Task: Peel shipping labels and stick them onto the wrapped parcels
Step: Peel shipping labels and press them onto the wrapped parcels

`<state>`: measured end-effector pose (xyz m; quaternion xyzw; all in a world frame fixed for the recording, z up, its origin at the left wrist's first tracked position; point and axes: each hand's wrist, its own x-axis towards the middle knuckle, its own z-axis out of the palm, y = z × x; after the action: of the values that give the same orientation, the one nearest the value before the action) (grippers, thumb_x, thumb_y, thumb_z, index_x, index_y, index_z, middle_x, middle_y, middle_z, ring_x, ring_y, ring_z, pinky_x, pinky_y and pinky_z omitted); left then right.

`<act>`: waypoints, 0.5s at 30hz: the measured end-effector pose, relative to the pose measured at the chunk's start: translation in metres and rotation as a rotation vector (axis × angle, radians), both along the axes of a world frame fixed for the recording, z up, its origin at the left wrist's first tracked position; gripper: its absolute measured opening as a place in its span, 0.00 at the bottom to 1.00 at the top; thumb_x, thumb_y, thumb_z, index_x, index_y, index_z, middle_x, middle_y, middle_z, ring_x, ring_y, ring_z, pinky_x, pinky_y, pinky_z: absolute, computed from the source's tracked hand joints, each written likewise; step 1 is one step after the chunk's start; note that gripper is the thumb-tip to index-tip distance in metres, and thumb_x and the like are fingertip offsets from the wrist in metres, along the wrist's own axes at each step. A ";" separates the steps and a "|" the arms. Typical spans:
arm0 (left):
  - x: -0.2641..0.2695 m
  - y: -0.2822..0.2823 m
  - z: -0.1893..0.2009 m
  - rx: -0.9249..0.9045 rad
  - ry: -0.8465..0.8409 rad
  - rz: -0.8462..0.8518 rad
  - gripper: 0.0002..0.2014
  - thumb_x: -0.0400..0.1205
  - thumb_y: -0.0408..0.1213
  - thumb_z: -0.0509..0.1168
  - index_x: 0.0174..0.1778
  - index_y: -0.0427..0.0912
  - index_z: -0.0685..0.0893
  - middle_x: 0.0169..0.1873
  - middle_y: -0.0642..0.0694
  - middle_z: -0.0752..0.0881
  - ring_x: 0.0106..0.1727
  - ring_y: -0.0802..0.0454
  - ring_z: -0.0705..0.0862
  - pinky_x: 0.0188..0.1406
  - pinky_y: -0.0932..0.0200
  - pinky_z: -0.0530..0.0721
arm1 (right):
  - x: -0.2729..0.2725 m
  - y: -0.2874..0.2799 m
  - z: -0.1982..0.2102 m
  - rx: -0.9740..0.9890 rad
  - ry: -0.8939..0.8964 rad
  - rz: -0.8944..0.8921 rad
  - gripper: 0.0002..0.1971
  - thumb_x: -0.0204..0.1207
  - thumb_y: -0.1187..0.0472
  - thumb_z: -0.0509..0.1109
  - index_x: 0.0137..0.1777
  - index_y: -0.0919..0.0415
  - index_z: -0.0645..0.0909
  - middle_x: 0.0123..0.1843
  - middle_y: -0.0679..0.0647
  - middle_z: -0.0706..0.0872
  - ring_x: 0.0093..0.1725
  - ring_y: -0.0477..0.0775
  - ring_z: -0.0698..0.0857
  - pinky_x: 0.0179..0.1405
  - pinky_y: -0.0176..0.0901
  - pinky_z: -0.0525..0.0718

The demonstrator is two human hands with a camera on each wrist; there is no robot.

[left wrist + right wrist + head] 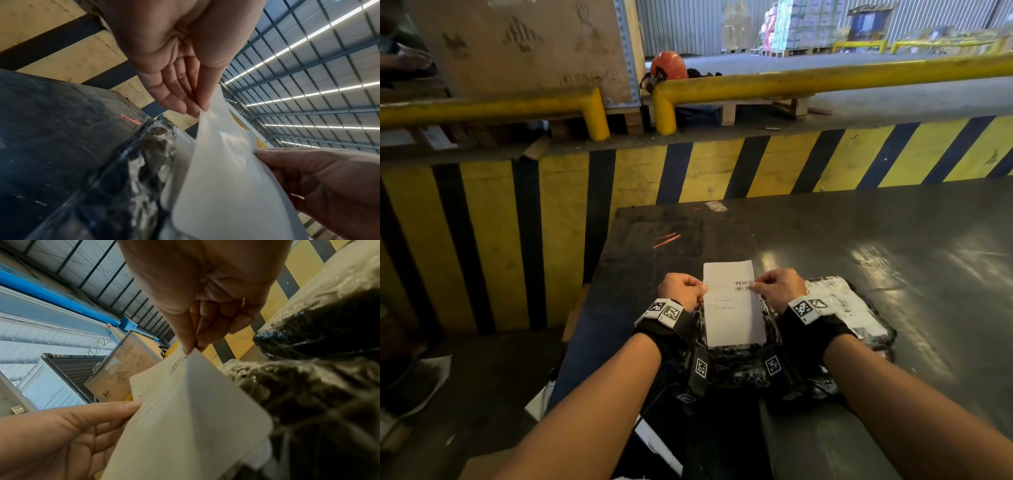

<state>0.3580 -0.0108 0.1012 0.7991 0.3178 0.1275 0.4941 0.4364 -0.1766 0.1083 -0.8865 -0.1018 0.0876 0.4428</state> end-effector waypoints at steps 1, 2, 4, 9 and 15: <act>0.001 0.001 -0.002 0.005 0.009 0.002 0.03 0.76 0.31 0.71 0.38 0.37 0.88 0.39 0.38 0.91 0.36 0.49 0.87 0.37 0.59 0.87 | 0.001 0.001 -0.002 -0.007 0.008 0.005 0.08 0.72 0.59 0.75 0.48 0.61 0.89 0.43 0.55 0.88 0.39 0.48 0.81 0.34 0.32 0.74; 0.003 0.002 -0.005 0.006 0.019 0.000 0.03 0.76 0.31 0.71 0.38 0.37 0.89 0.39 0.39 0.91 0.36 0.49 0.87 0.39 0.59 0.88 | 0.003 0.002 -0.004 -0.017 0.014 0.012 0.08 0.72 0.58 0.75 0.48 0.61 0.88 0.44 0.55 0.89 0.39 0.48 0.81 0.30 0.31 0.73; 0.005 0.005 -0.009 0.012 0.046 -0.009 0.03 0.76 0.32 0.72 0.40 0.37 0.89 0.41 0.41 0.91 0.38 0.50 0.87 0.39 0.59 0.86 | 0.005 0.005 -0.008 -0.035 0.017 0.017 0.09 0.72 0.58 0.75 0.49 0.61 0.88 0.45 0.55 0.89 0.39 0.48 0.81 0.30 0.32 0.73; 0.009 0.008 -0.014 0.087 0.114 -0.037 0.05 0.75 0.34 0.72 0.44 0.38 0.91 0.47 0.42 0.91 0.49 0.47 0.88 0.46 0.62 0.81 | 0.011 0.009 -0.018 -0.099 -0.001 0.012 0.09 0.71 0.56 0.76 0.48 0.60 0.89 0.48 0.56 0.91 0.43 0.49 0.82 0.42 0.35 0.75; 0.014 0.008 -0.020 0.169 0.166 -0.058 0.06 0.76 0.33 0.71 0.46 0.38 0.91 0.49 0.42 0.90 0.52 0.45 0.87 0.48 0.64 0.78 | 0.013 0.010 -0.020 -0.157 -0.014 0.042 0.09 0.70 0.58 0.76 0.49 0.60 0.88 0.50 0.54 0.90 0.45 0.49 0.82 0.45 0.35 0.77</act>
<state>0.3720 -0.0027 0.0817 0.8546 0.3223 0.0731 0.4004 0.4493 -0.1667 0.0885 -0.9167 -0.1164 0.0985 0.3692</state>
